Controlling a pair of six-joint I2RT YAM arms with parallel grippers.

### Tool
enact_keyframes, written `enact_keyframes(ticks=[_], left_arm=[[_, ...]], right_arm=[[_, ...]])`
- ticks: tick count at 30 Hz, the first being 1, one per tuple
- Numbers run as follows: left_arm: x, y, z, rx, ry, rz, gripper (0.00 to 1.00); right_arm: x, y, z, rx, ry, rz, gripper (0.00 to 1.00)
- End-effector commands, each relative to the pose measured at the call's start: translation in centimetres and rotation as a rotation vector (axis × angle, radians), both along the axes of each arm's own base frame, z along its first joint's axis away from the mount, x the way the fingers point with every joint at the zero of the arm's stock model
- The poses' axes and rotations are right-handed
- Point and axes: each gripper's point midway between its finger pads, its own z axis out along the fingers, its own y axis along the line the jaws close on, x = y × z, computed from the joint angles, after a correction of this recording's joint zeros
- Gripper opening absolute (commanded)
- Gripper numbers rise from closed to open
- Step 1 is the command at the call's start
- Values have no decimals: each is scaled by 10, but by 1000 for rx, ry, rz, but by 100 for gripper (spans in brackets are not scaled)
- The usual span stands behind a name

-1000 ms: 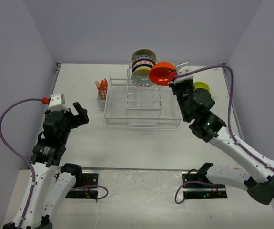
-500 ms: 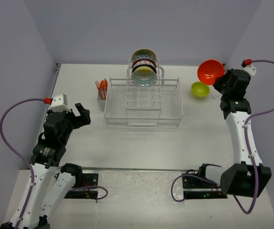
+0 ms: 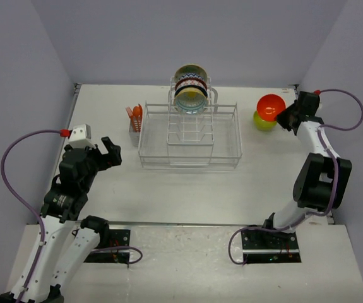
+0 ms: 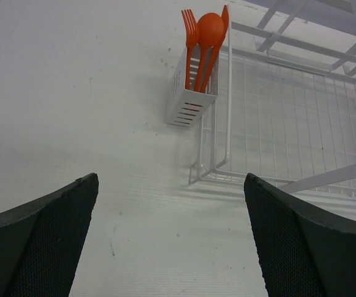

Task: Unload the bowls from the dish rack

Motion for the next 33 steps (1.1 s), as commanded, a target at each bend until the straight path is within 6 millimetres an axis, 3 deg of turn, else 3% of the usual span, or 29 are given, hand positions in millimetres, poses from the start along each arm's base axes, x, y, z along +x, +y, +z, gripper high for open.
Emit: enact_keyframes(ticks=[1,5,15,20,26,29,33], left_arm=[[5,-1,3,10,-23,-1,100],[5,-1,3,10,-21,4,100],[5,1,1,13,-13,15,100],[6,1,0,15,-7,17,100],[5,1,2,14,-12,20,100],[6,1,1,14,-7,19,100],[6,1,0,15,-4,17,100]], right_arm=[[25,-5,21,29,-61,-8,0],[38,-12,6,23,-3,-23,1],[44,-16,-42,44,117,-3,8],[46,-16,-54,44,151,8,10],[45,-20,-66,40,176,9,21],[45,-21,-63,38,171,10,38],[46,-21,-53,28,152,14,49]])
